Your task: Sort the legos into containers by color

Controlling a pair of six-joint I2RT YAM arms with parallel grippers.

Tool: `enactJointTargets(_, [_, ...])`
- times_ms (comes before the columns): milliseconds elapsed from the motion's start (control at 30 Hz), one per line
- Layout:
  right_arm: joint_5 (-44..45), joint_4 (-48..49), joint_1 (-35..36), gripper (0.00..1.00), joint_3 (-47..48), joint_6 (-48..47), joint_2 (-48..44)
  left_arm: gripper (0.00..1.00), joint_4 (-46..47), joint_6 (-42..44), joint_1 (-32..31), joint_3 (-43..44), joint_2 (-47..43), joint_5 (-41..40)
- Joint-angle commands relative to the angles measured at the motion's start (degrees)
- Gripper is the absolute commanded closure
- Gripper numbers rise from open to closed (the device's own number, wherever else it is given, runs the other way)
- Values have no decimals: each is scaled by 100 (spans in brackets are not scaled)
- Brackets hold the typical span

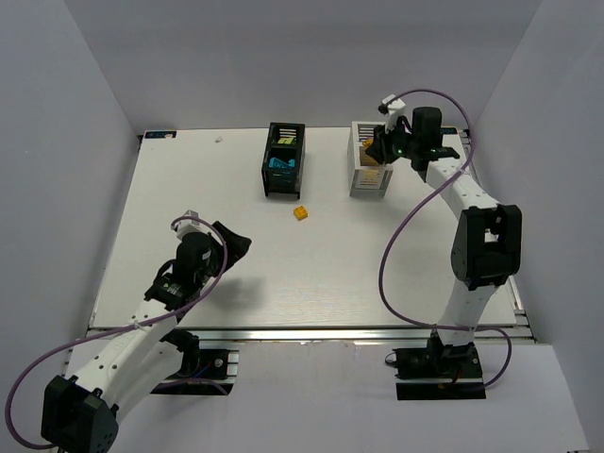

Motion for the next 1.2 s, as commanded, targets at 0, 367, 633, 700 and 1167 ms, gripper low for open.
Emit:
enactJointTargets(0, [145,304,-23,99,436,129,173,15,143,40,-20,-62,6,58])
enactJointTargets(367, [382,252,-23,57,770,-178,683,15,310,75,-20,-10,121,128])
enactJointTargets(633, [84,76,-93,12,674,-275,298,24,828,146,-20,-45,340,559])
enactJointTargets(700, [-284,-55,-154,11,603,-511,113,30,969,146,-20,-10,507,664])
enactJointTargets(1167, [-2131,-495,-278,30,-1716,-1189,-2040,26,627,506,-530,1361,2177,428])
